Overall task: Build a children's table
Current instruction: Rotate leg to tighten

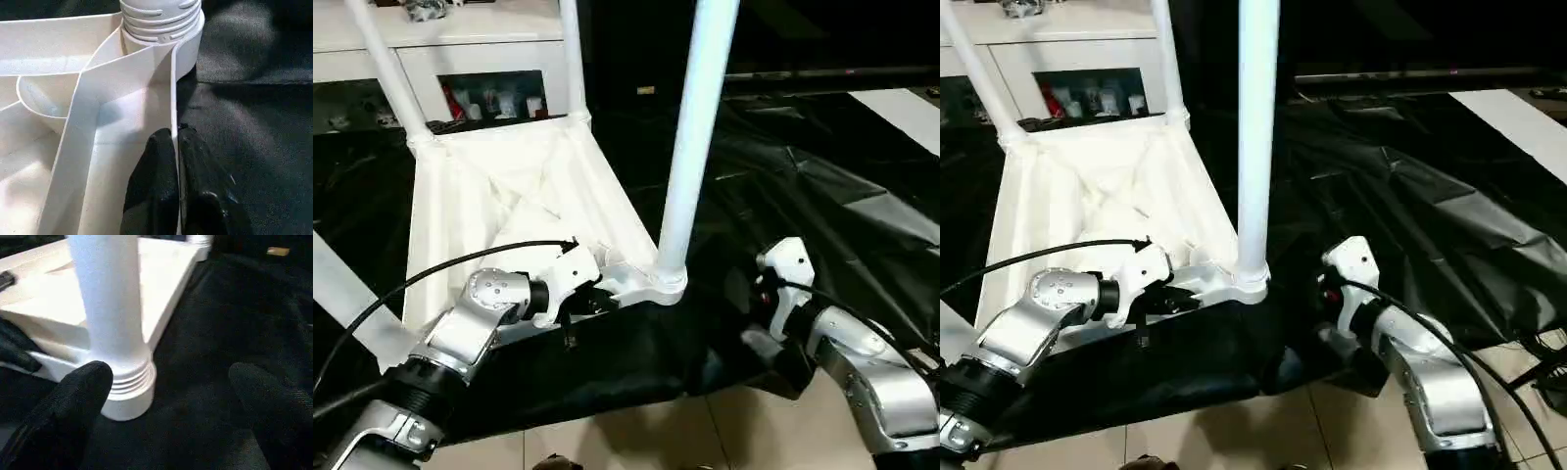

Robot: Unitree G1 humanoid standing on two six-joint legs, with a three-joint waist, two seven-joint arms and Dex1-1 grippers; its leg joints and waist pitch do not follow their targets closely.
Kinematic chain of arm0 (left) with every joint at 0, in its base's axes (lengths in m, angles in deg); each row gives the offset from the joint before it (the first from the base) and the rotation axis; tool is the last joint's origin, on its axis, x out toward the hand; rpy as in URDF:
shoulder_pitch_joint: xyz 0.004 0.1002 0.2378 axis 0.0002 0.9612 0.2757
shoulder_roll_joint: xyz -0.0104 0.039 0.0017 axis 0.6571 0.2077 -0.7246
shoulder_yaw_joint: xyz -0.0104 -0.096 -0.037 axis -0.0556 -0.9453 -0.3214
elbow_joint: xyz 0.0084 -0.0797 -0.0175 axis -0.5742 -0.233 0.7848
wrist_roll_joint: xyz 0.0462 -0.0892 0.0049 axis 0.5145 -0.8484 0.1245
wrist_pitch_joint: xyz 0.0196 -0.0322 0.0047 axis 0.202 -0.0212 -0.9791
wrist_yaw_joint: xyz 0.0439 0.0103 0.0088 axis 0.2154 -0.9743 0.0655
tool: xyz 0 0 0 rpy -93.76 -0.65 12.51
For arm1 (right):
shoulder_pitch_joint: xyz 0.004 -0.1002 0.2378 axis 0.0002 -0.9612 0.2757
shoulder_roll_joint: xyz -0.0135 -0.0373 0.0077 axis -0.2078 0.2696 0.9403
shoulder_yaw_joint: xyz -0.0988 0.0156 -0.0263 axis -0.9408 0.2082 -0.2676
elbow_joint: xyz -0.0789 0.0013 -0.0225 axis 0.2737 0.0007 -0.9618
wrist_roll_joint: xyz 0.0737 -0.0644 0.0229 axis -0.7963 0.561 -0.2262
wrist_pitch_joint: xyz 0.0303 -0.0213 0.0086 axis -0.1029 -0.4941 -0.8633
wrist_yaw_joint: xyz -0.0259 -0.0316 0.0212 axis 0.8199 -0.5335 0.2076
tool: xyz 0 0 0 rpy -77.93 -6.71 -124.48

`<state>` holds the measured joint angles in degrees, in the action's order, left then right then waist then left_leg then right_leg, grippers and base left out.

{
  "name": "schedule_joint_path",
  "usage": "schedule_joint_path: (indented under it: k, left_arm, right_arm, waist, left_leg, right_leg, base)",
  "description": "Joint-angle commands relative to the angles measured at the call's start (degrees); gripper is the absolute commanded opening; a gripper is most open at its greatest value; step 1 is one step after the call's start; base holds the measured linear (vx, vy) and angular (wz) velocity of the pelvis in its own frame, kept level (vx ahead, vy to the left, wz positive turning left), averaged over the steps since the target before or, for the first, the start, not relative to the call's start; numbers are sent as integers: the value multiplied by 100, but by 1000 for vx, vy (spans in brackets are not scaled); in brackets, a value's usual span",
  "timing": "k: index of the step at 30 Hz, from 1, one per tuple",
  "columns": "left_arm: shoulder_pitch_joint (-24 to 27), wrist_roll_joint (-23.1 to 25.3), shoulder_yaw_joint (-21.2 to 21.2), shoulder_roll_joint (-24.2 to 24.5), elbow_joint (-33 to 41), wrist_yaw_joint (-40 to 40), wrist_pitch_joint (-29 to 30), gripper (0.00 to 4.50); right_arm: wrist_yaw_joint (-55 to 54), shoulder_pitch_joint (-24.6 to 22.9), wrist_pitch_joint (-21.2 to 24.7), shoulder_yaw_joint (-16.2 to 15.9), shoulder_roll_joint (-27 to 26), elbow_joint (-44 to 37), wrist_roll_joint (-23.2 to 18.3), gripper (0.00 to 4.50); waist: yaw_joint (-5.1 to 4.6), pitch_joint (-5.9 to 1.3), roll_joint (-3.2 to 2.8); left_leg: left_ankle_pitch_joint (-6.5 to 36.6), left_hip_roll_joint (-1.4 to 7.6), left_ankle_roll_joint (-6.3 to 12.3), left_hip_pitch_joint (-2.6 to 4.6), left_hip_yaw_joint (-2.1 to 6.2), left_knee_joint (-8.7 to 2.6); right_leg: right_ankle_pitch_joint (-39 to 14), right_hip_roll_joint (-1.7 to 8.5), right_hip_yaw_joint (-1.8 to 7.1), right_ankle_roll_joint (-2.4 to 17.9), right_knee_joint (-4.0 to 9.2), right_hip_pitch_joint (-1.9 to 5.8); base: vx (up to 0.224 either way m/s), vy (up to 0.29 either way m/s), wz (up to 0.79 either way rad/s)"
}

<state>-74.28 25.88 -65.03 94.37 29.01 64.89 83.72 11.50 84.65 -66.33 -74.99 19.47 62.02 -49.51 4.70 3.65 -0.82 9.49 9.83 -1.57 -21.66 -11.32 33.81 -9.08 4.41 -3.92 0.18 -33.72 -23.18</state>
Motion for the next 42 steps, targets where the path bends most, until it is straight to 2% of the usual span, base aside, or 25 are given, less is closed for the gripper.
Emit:
schedule_joint_path:
  k: [1,4,5,7,10,14,17,19,21,22,24,25,28,33,34,35,37,38,39,40,42]
  left_arm:
    - [-51,-270,-443,-205,330,-340,-196,0]
    - [-17,-257,-473,-245,375,-406,-147,0]
    - [-1,-245,-486,-261,396,-440,-109,0]
    - [66,-249,-505,-297,474,-512,-65,0]
    - [133,-292,-537,-362,552,-623,2,0]
    - [171,-308,-644,-493,579,-880,97,0]
    - [155,-297,-653,-465,481,-814,-62,0]
    - [121,-169,-571,-338,444,-699,-104,57]
    - [109,-65,-470,-227,443,-596,-81,57]
    - [43,197,-207,11,299,-341,-180,78]
    - [16,270,-160,51,238,-321,-223,94]
    - [-24,273,-177,49,163,-317,-261,102]
    - [-111,242,-241,84,53,-275,-336,117]
    - [21,-285,-640,110,503,-132,-168,161]
    - [140,-541,-1044,-85,870,-607,-99,185]
    - [158,-574,-1103,-134,910,-691,-103,185]
    - [315,-830,-1574,-553,1228,-1400,-97,185]
    - [410,-930,-1748,-766,1354,-1720,-50,185]
    - [582,-833,-1815,-971,1507,-2113,-108,185]
    - [745,-707,-1843,-1137,1641,-2453,-167,185]
    - [892,-718,-1863,-1302,1766,-2656,38,185]
  right_arm:
    - [-185,70,-46,77,-90,-30,51,445]
    - [-252,74,-24,63,-148,-42,60,445]
    - [-280,75,-22,53,-154,-44,65,445]
    - [-344,92,-23,36,-184,-31,68,445]
    - [-385,94,-28,31,-205,-13,80,445]
    - [-415,99,-23,38,-199,3,103,445]
    - [-400,94,-7,41,-195,-2,78,445]
    - [-398,84,-16,30,-193,7,62,450]
    - [-412,83,-22,19,-195,13,62,450]
    - [-433,92,-31,-3,-209,45,70,450]
    - [-438,96,-34,-9,-212,56,74,450]
    - [-448,100,-33,-16,-220,64,79,450]
    - [-465,93,-21,-24,-237,43,78,450]
    - [-462,-23,6,24,-257,-120,-13,450]
    - [-552,-107,39,91,-264,-235,-27,450]
    - [-572,-114,42,102,-267,-246,-25,450]
    - [-740,-174,52,183,-302,-331,9,450]
    - [-835,-192,32,208,-327,-362,61,450]
    - [-983,-207,10,223,-378,-389,145,450]
    - [-1122,-217,-10,231,-427,-412,228,450]
    - [-1262,-221,-53,220,-488,-441,320,450]
  waist:
    - [-33,-282,69]
    - [-55,-297,61]
    - [-58,-299,43]
    - [-74,-294,79]
    - [-94,-297,77]
    - [-106,-309,85]
    - [-102,-339,93]
    - [-90,-353,98]
    - [-74,-364,90]
    - [-56,-371,65]
    - [-67,-380,70]
    - [-60,-387,44]
    - [-55,-398,50]
    - [-48,-381,43]
    - [-43,-370,35]
    - [-45,-356,42]
    - [-31,-354,25]
    - [-35,-346,39]
    - [-24,-356,38]
    - [-33,-338,45]
    - [-49,-322,92]
  left_leg:
    - [2534,291,-143,187,269,-443]
    - [2506,306,-135,153,285,-481]
    - [2488,318,-138,154,290,-495]
    - [2534,306,-121,183,262,-475]
    - [2432,298,-78,170,254,-465]
    - [2265,305,-30,144,238,-468]
    - [1983,311,39,102,226,-469]
    - [1847,313,77,104,209,-460]
    - [1735,314,115,109,193,-450]
    - [1636,322,120,105,189,-453]
    - [1621,327,100,99,193,-465]
    - [1614,332,70,114,191,-463]
    - [1570,328,52,115,180,-449]
    - [1717,338,-2,125,180,-458]
    - [1793,349,-39,131,187,-462]
    - [1872,357,-61,128,186,-468]
    - [1974,348,-78,134,195,-460]
    - [2024,343,-72,129,185,-459]
    - [2028,346,-78,136,189,-453]
    - [2059,352,-76,114,202,-462]
    - [2133,324,-71,132,200,-457]
  right_leg:
    - [-3937,469,198,250,681,78]
    - [-3739,468,174,267,670,133]
    - [-3607,472,185,303,657,130]
    - [-3620,466,201,332,676,92]
    - [-3614,478,214,360,671,96]
    - [-3369,466,233,421,636,115]
    - [-2982,461,253,502,576,155]
    - [-2728,454,267,573,544,157]
    - [-2497,449,277,663,522,157]
    - [-2229,435,280,738,498,164]
    - [-2055,412,280,757,455,177]
    - [-1898,418,283,817,437,181]
    - [-1591,422,288,974,401,202]
    - [-1801,436,282,1023,421,204]
    - [-1883,442,282,1031,414,202]
    - [-1962,441,280,1038,434,199]
    - [-2105,438,268,1002,453,196]
    - [-2162,421,269,956,473,188]
    - [-2177,425,268,939,468,189]
    - [-2253,421,263,873,487,195]
    - [-2654,378,236,654,546,158]
  base:
    - [0,0,0]
    - [0,0,0]
    - [0,0,0]
    - [0,0,0]
    - [0,0,0]
    - [0,0,0]
    - [0,0,0]
    - [0,0,0]
    - [0,0,0]
    - [0,0,0]
    - [0,0,0]
    - [0,0,0]
    - [0,0,0]
    - [0,0,0]
    - [0,0,0]
    - [0,0,0]
    - [0,0,0]
    - [0,0,0]
    - [0,0,0]
    - [0,0,0]
    - [0,0,0]
